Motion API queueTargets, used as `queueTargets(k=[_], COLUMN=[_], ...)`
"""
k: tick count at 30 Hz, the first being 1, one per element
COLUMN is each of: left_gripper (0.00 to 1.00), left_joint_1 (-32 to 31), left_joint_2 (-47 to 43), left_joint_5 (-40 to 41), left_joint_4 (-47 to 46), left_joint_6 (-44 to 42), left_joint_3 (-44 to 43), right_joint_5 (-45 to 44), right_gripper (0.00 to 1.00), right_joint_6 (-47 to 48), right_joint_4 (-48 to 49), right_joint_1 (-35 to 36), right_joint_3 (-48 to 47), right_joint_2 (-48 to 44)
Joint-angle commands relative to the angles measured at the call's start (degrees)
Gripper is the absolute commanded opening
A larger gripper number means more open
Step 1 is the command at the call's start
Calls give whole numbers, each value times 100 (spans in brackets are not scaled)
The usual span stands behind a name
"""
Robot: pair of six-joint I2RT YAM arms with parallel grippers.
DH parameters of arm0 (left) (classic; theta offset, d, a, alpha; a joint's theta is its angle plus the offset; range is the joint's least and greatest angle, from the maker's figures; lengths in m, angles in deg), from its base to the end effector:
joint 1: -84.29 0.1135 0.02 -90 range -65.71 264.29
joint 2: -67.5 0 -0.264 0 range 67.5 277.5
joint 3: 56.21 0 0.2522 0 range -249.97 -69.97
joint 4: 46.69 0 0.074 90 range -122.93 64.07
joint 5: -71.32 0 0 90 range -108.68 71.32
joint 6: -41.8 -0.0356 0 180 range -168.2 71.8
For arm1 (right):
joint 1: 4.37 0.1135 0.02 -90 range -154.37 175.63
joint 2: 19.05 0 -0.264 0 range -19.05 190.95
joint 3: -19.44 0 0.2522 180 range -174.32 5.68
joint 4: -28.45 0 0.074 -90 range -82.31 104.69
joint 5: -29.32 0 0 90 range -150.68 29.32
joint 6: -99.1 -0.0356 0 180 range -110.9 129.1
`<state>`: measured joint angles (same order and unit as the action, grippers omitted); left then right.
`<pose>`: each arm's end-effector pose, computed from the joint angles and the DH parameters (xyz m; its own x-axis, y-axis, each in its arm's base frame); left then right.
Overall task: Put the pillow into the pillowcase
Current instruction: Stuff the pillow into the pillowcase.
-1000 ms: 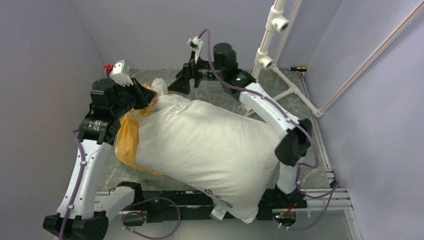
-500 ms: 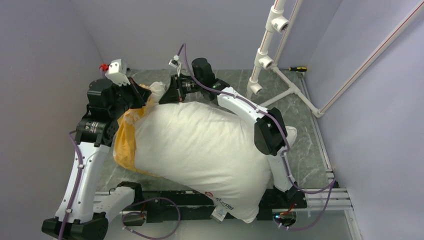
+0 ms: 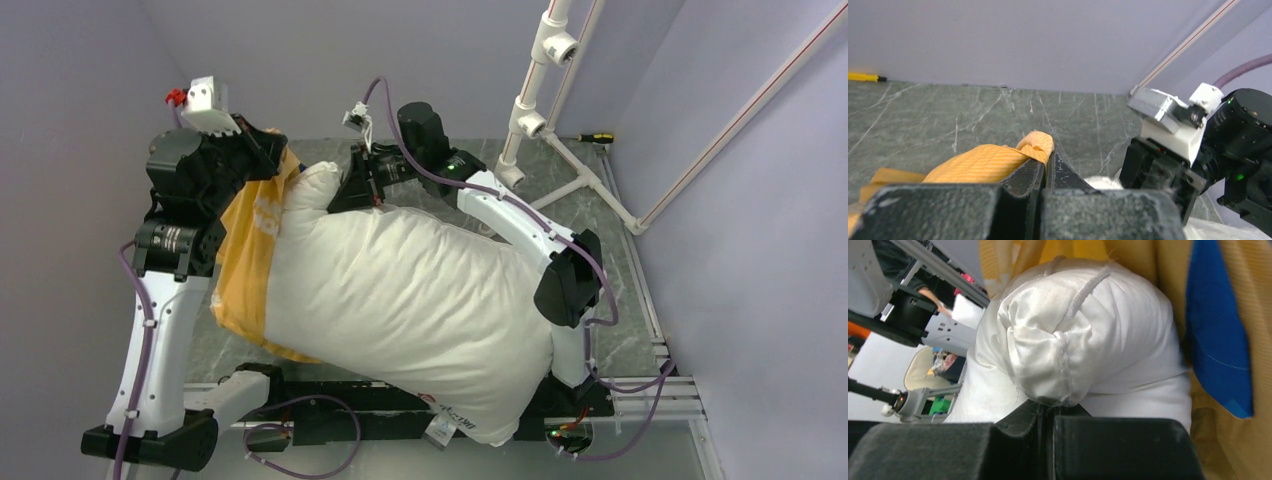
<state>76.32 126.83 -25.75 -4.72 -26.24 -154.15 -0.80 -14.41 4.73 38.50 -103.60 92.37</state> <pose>0.1891 -0.0309 0.4915 -0.1508 -0.3536 -0.9232 0.2188 0.8987 -0.3800 0.3113 0.3309 0.3908 -0.5243 -0.2136 -0.8243 -0.8202 -0.1335 0.5563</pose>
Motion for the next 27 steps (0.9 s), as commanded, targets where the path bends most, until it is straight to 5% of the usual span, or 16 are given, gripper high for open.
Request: queueTargets(k=[1,6,14,21,27], left_gripper=[0,0,0,0,0], left_joint_1=[-38,-34,-38,-105,-253], left_joint_2=[323,615,842,904,760], left_joint_5=[-530,-1012,-2121,-2839,-2983], left_joint_4=[-1040,-1067,-660,466,979], left_joint_6=[227,568,879,284,-156], left_joint_3=[-630,-962,-1277,-1667,-1317], right_joint_5=[991,1076,896,473,-69], right_gripper=[0,0,0,0,0], right_joint_6=[411,82,-2314,-4887,-5624], right_joint_4=[-810,-821,1269,3795,4233], right_joint_1=[487,733,665,184,-77], right_joint_3=[-911,-1427,-1946,-2035,-2104], right_joint_2=[81,529,1152,1557,1500])
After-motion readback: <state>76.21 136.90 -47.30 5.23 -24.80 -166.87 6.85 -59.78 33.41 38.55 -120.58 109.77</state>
